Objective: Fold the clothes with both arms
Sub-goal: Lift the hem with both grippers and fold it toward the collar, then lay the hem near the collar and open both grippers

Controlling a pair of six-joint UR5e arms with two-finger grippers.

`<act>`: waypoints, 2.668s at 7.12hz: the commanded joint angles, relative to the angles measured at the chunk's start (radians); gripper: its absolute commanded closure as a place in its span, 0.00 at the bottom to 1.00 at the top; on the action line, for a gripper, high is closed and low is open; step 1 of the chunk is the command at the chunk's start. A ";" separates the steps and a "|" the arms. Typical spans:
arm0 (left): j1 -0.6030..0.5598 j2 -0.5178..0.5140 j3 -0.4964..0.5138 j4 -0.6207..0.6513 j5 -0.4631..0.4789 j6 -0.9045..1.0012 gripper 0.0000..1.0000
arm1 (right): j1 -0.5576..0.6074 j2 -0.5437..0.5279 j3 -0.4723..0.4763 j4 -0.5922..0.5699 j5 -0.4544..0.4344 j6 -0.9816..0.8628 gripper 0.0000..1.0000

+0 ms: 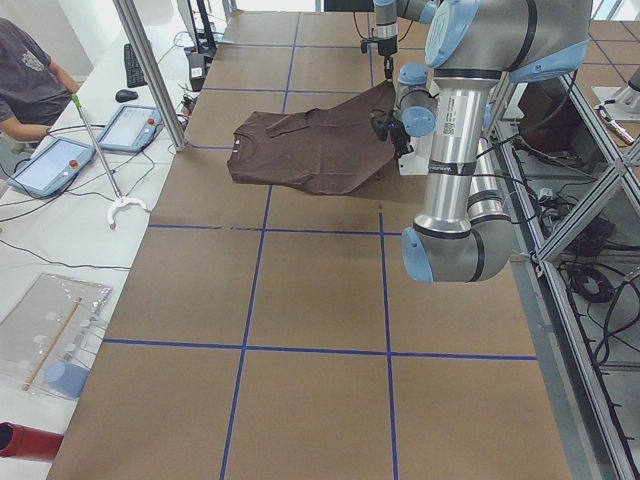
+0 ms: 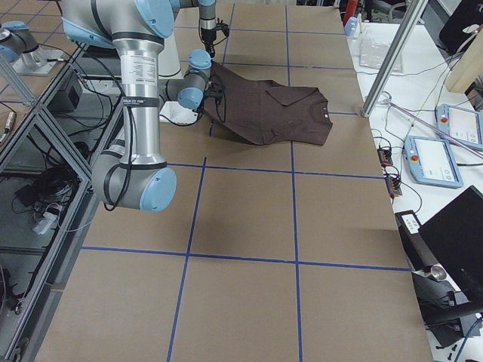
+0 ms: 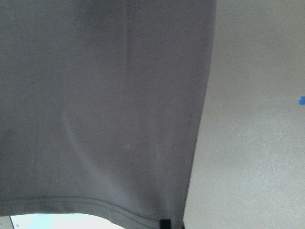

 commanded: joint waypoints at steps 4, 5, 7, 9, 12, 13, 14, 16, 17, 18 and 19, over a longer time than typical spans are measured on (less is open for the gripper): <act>-0.193 -0.078 0.047 -0.004 0.020 0.256 1.00 | 0.264 0.165 -0.084 0.000 -0.023 -0.246 1.00; -0.272 -0.101 0.065 -0.003 0.016 0.395 1.00 | 0.313 0.237 -0.156 0.002 -0.020 -0.309 1.00; -0.396 -0.114 0.162 -0.029 0.013 0.520 1.00 | 0.446 0.290 -0.266 0.000 -0.001 -0.441 1.00; -0.476 -0.163 0.304 -0.119 0.011 0.540 1.00 | 0.550 0.396 -0.445 0.002 0.049 -0.489 1.00; -0.579 -0.221 0.582 -0.385 0.011 0.661 1.00 | 0.610 0.502 -0.721 0.157 0.063 -0.568 1.00; -0.593 -0.250 0.652 -0.440 0.011 0.663 1.00 | 0.623 0.517 -0.812 0.248 0.065 -0.569 1.00; -0.605 -0.282 0.699 -0.455 0.013 0.661 1.00 | 0.631 0.534 -0.868 0.276 0.069 -0.569 1.00; -0.624 -0.408 0.859 -0.461 0.017 0.660 1.00 | 0.648 0.594 -0.948 0.276 0.069 -0.569 1.00; -0.642 -0.442 0.939 -0.507 0.019 0.661 1.00 | 0.651 0.626 -0.987 0.278 0.069 -0.569 1.00; -0.651 -0.445 0.990 -0.544 0.023 0.661 1.00 | 0.651 0.670 -1.050 0.280 0.068 -0.570 1.00; -0.651 -0.453 1.010 -0.561 0.049 0.660 1.00 | 0.653 0.687 -1.081 0.281 0.063 -0.572 1.00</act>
